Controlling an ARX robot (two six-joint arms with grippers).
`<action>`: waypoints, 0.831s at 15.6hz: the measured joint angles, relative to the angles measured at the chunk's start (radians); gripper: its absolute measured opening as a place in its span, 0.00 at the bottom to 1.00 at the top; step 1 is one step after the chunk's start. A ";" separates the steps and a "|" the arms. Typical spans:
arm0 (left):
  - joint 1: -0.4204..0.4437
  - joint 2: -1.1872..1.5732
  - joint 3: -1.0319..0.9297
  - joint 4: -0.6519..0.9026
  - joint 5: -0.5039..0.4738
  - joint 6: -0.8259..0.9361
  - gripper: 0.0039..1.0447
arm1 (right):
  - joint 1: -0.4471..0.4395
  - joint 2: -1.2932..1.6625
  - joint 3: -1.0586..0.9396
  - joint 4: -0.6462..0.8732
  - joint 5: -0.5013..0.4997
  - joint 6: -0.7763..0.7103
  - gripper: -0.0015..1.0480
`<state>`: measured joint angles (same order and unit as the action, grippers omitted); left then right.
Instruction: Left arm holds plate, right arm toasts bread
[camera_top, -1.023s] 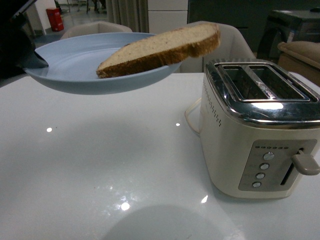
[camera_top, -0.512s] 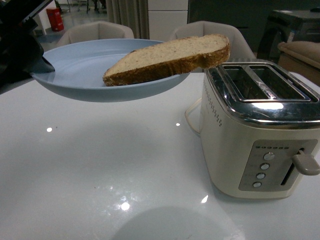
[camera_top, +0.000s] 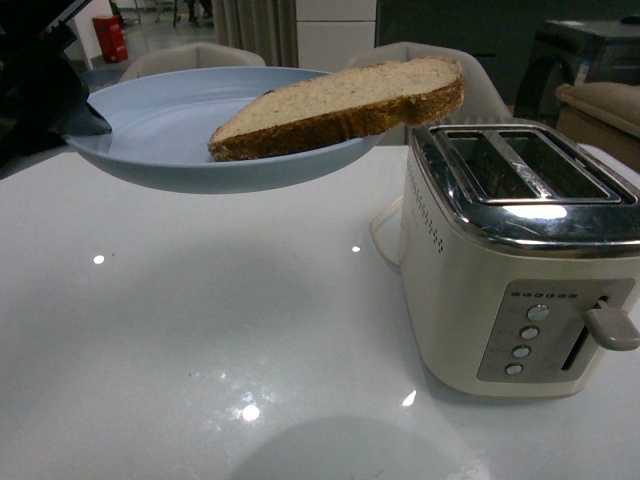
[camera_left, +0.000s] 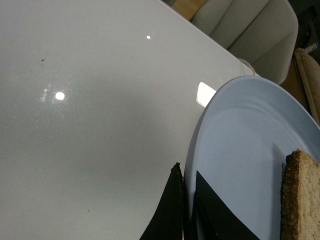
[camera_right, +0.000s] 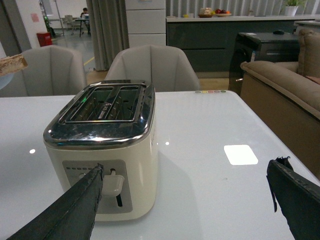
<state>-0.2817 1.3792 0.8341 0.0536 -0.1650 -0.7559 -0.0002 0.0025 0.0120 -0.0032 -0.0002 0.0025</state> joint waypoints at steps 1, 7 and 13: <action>0.000 0.000 0.000 0.000 0.000 0.000 0.02 | 0.000 0.000 0.000 0.000 0.000 0.000 0.94; 0.000 0.000 0.000 0.000 0.000 0.000 0.02 | 0.000 0.000 0.000 0.000 0.000 0.000 0.94; 0.000 0.000 0.000 0.000 0.000 0.000 0.02 | 0.000 0.000 0.000 0.000 0.000 0.000 0.94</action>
<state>-0.2817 1.3792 0.8341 0.0536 -0.1650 -0.7559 -0.0002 0.0025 0.0120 -0.0032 -0.0002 0.0025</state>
